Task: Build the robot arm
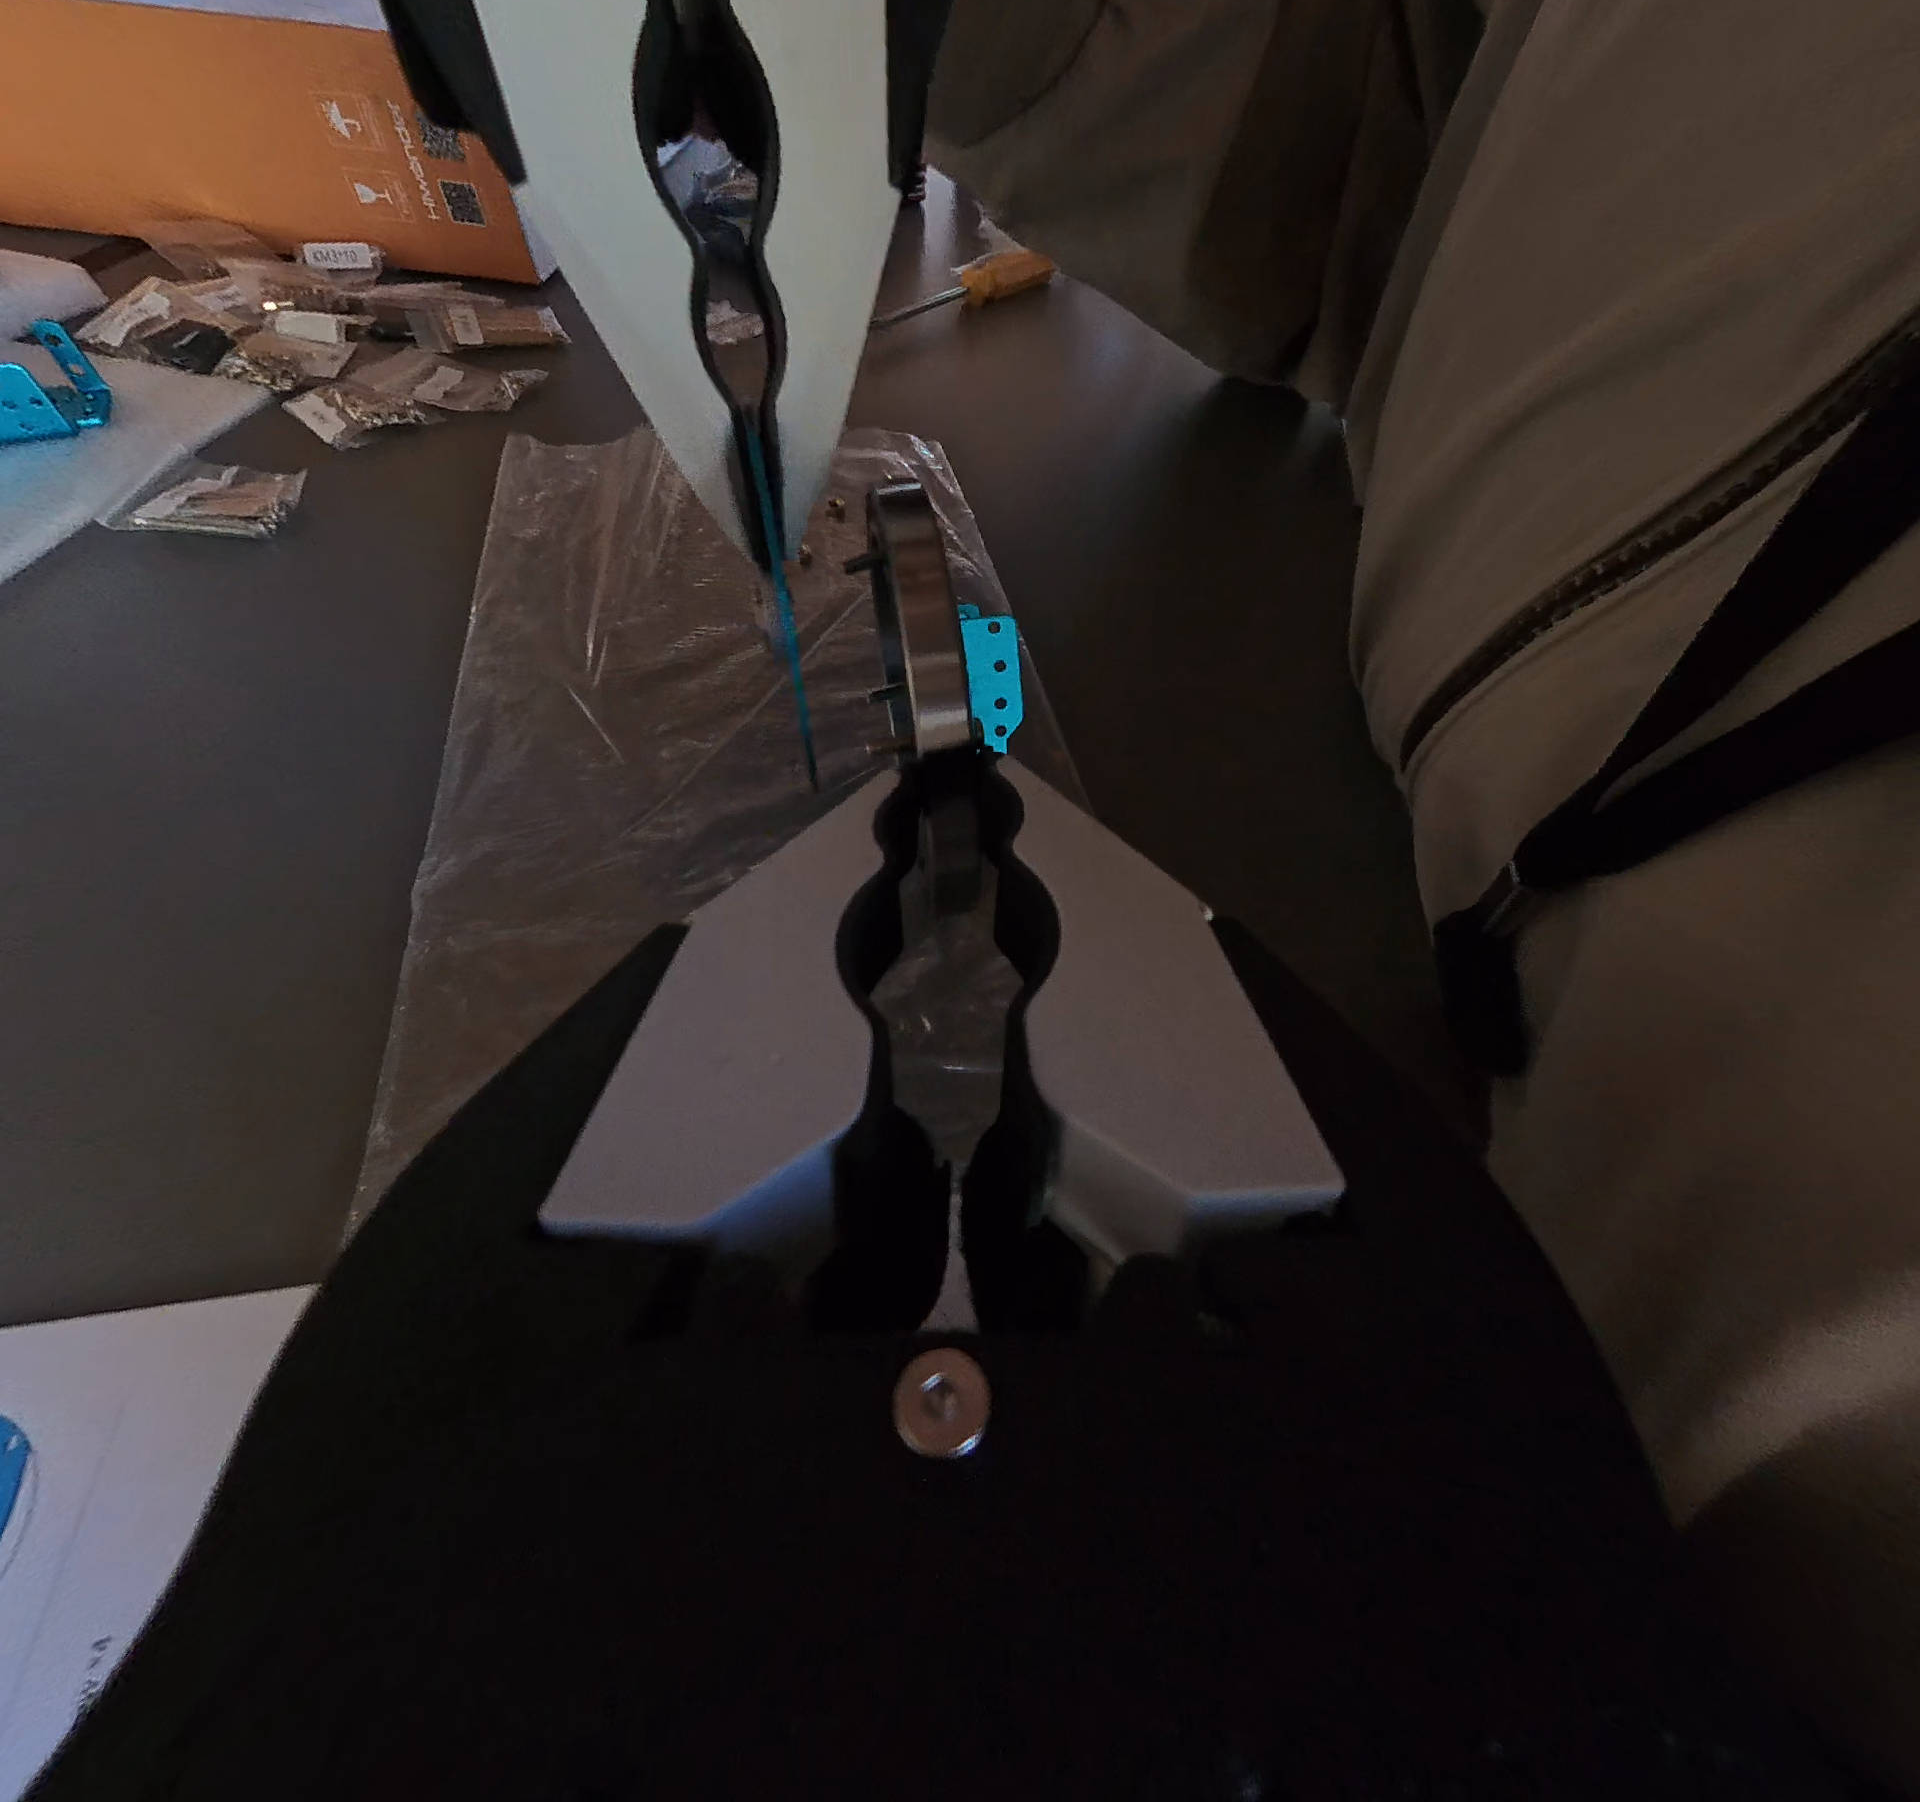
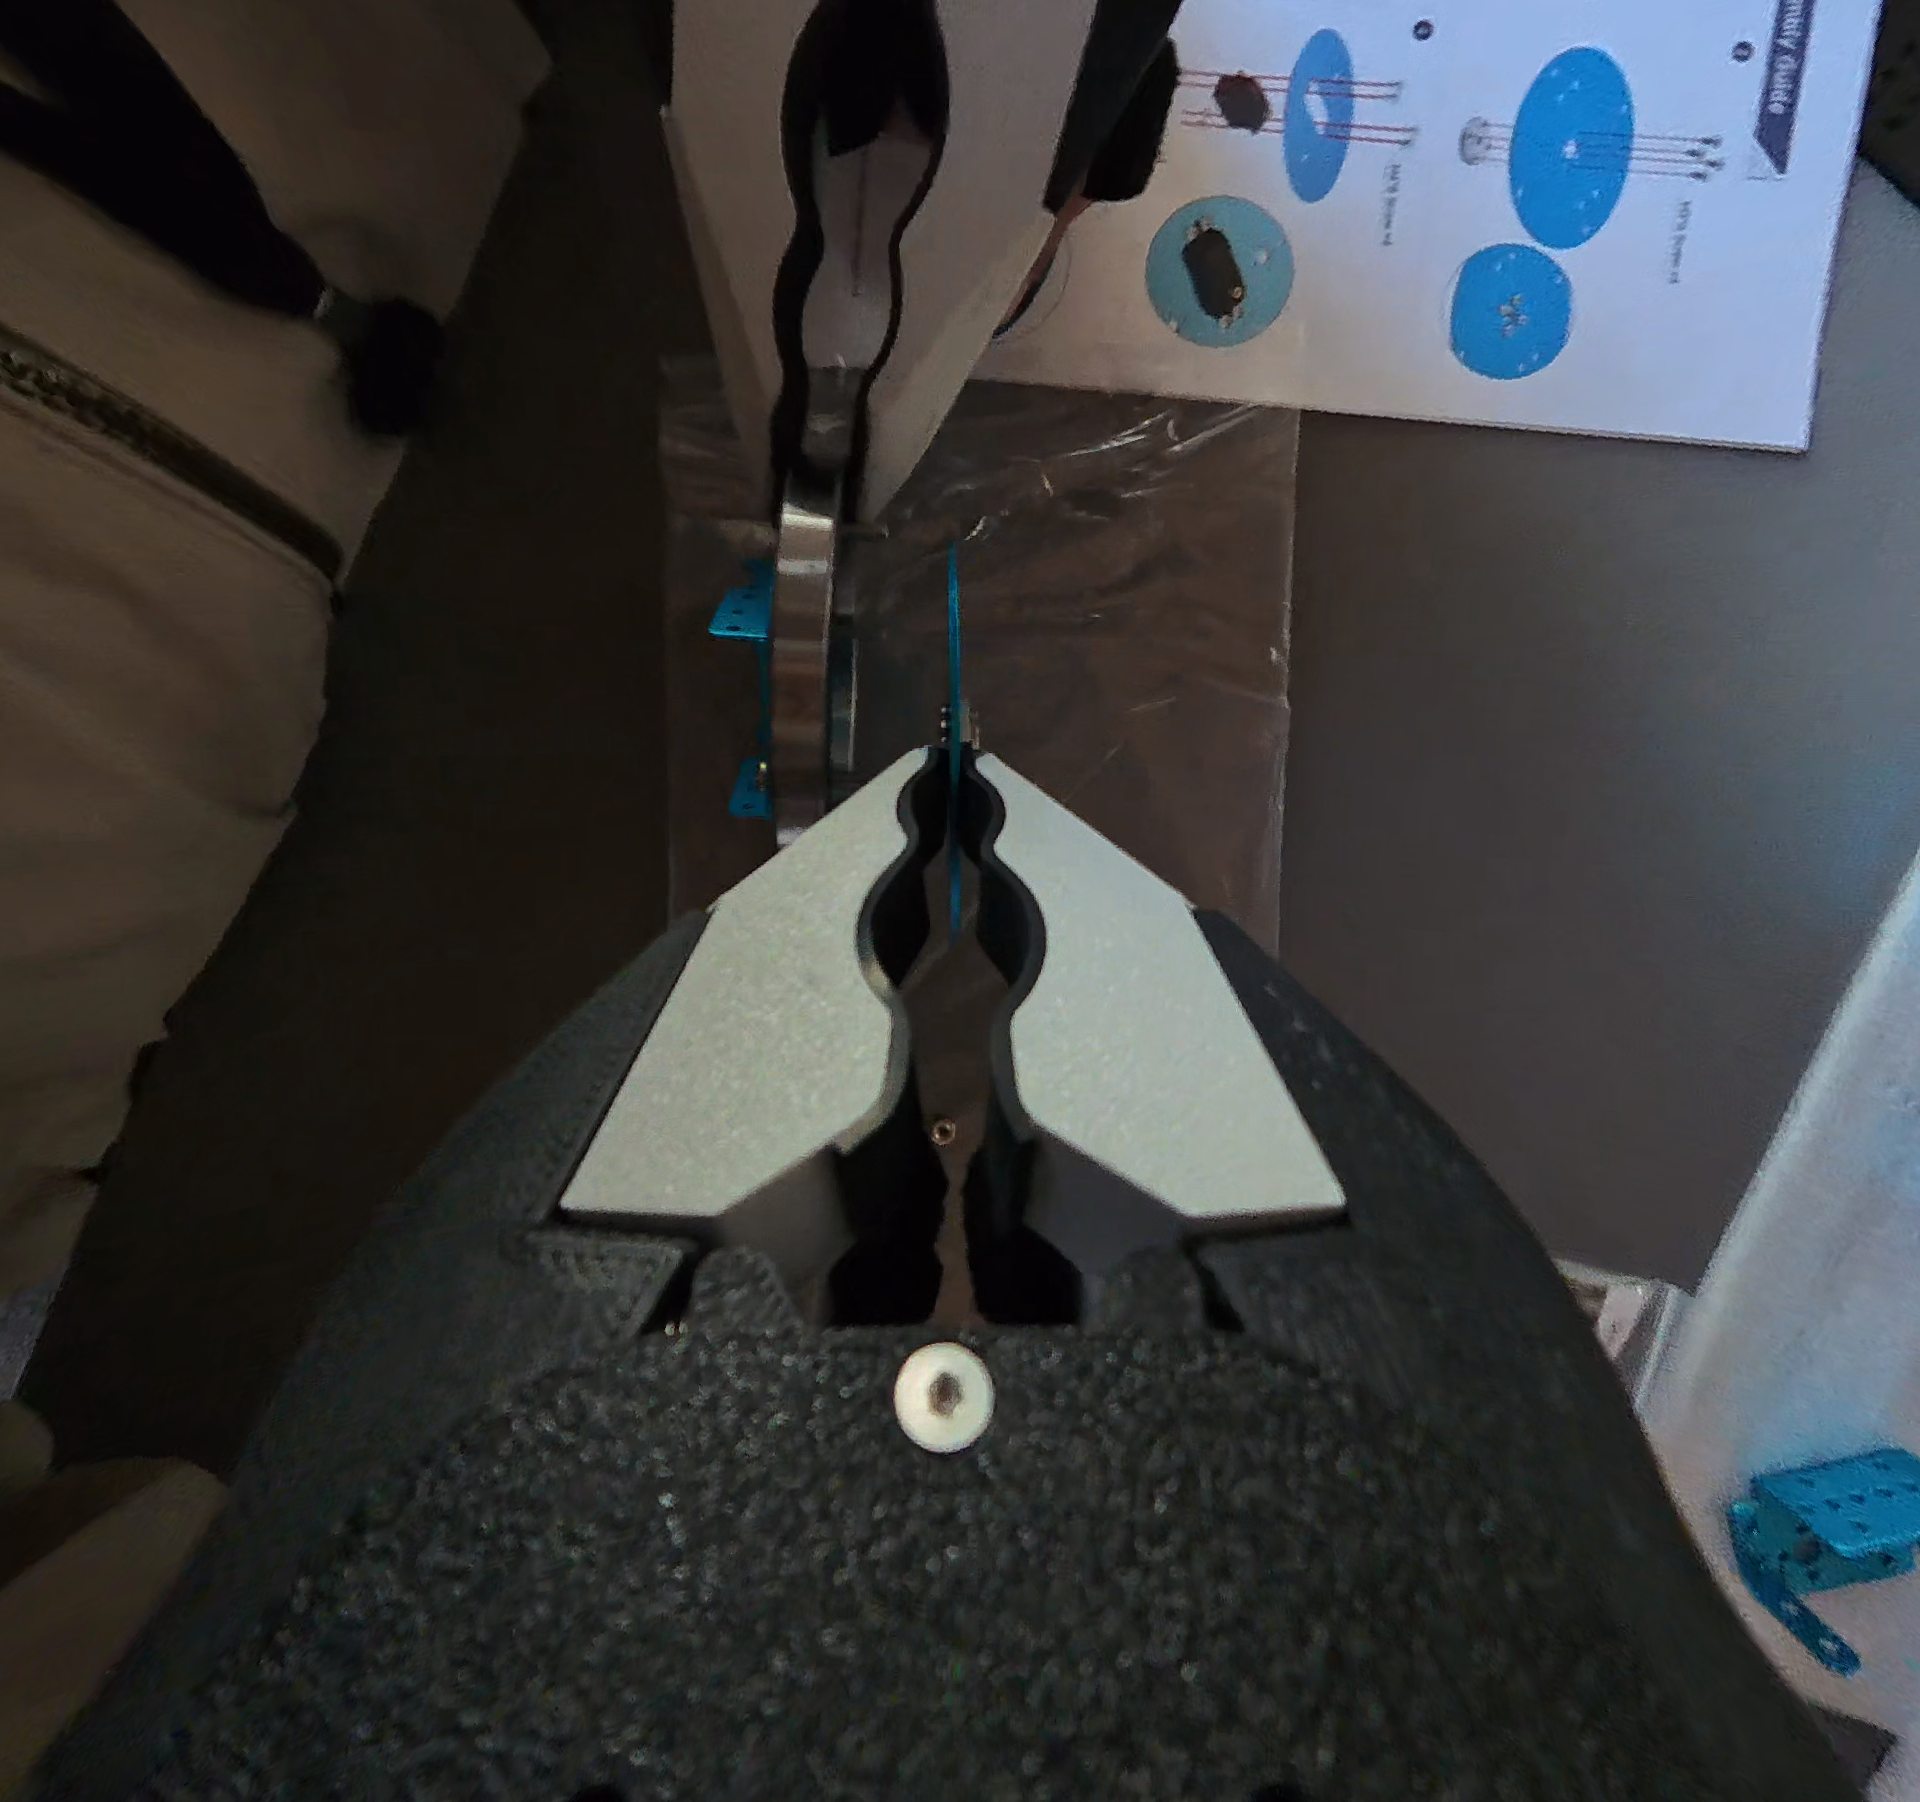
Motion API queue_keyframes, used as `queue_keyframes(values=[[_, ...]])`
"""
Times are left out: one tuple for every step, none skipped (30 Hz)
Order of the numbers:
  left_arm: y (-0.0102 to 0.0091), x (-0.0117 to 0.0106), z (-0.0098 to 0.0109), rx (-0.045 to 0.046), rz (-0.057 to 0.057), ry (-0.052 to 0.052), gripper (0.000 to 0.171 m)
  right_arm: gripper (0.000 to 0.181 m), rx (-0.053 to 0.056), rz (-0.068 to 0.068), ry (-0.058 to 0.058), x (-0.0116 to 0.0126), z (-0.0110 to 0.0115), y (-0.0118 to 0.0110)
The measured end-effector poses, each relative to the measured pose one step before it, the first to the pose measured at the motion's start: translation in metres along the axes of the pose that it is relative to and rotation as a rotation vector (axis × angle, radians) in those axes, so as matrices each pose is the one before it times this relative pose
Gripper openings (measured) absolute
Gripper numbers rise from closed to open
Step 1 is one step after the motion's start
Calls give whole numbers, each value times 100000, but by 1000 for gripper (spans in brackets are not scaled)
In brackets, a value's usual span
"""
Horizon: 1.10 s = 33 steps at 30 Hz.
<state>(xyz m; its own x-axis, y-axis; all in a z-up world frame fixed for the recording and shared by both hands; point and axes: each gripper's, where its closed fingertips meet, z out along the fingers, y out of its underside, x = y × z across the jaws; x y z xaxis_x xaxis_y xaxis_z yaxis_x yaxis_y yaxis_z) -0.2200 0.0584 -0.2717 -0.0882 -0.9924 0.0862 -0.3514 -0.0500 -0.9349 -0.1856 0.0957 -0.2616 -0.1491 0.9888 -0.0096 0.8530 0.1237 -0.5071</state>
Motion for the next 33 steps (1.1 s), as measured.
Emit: queue_keyframes(values=[[2, 4, 10, 63, -32, -123, 10, 1, 1293, -932, -1962, -242, 175, -111], [-3, 12, -2, 57, 143, -63, 10, 0, 1112, -27, -1191, -94, 131, -38], [5, 14, -4, 93, 285, -48, 11, 1, 264, 150, -660, -21, 87, 94], [6, 16, 8, 119, 77, 13, 11, 0, 850, -21, -1154, -131, 68, -23], [-8, -5, 3, 57, 11, 41, 10, 0, 1009, -290, -996, -136, 67, -98], [-6, -1, 11, 20, 71, 34, 10, 0, 239, -492, -566, -75, 89, -31], [-13, 5, 13, -25, 84, 88, 11, 0, -885, -490, -801, -101, 129, 71], [-7, 12, 11, -66, 118, 152, 11, 0, -1353, -346, -1067, -134, 146, 109], [-16, 27, 25, -22, 132, 135, 11, 0, -973, -235, -563, -36, 130, 60], [-18, 34, 19, 16, 145, 182, 11, 0, -550, -256, -827, -63, 93, 9], [-13, 27, 24, 50, 50, 93, 11, 0, -137, -224, -1015, -84, 64, -33], [-13, -10, 5, 87, -66, -32, 11, 0, 139, 31, -562, 22, 39, -46], [0, -5, -4, 80, -223, 66, 11, 0, -89, 163, -807, -20, 39, -4], [14, 0, -10, 75, -277, 74, 11, 0, -281, -47, -589, -23, 26, 10], [21, -15, -14, 26, -178, 14, 11, 0, 52, -233, -150, 18, 13, -7], [8, 6, -5, 29, -123, 48, 11, 0, -106, -212, -346, -21, 16, 32], [-5, 12, -4, 64, -28, -3, 11, 0, -397, -250, -171, -12, 30, 39], [3, -3, -9, 1, 9, -26, 11, 0, -167, -492, 97, 15, 27, 24], [8, 8, 5, 11, 64, 22, 11, 0, -196, -704, 154, 6, 39, 49], [5, 12, -1, -31, 48, 40, 11, 0, -447, -709, 69, 0, 52, 91], [1, 17, 1, -6, -23, 36, 11, 0, -415, -485, -7, -13, 53, 65], [-3, 2, 1, 20, 7, 17, 11, 0, -681, -332, 32, 11, 61, 91], [2, 12, -1, -17, -27, 71, 11, 0, -631, -459, 60, -5, 49, 54], [-4, 24, 2, 26, -81, 130, 11, 0, -163, -697, 11, -52, 16, -8], [3, -2, 8, 45, 41, -60, 11, 0, -9, -711, 111, -18, -2, -3], [-4, -22, -5, 55, -13, -170, 11, 0, 49, -513, 613, 86, -17, -6], [14, -19, -19, 4, -200, -29, 11, 1, 385, 42, 443, 97, -14, -28], [10, 8, -3, -18, -269, 215, 11, 1, 440, 404, -534, -51, 18, -27], [-2, 19, 1, 11, -41, 115, 11, 0, 350, 124, -491, -68, 22, -47], [-7, 8, 6, 56, 96, -39, 11, 0, 443, -439, 359, 14, 12, -60], [-10, 18, 13, 50, -81, 92, 11, 0, 471, -599, 663, 26, 8, -69], [9, 9, 0, -8, -122, 154, 11, 0, 430, -258, 268, -14, 10, -96], [6, 35, -3, -39, -50, 222, 11, 0, 480, 148, -169, -62, 10, -103]])
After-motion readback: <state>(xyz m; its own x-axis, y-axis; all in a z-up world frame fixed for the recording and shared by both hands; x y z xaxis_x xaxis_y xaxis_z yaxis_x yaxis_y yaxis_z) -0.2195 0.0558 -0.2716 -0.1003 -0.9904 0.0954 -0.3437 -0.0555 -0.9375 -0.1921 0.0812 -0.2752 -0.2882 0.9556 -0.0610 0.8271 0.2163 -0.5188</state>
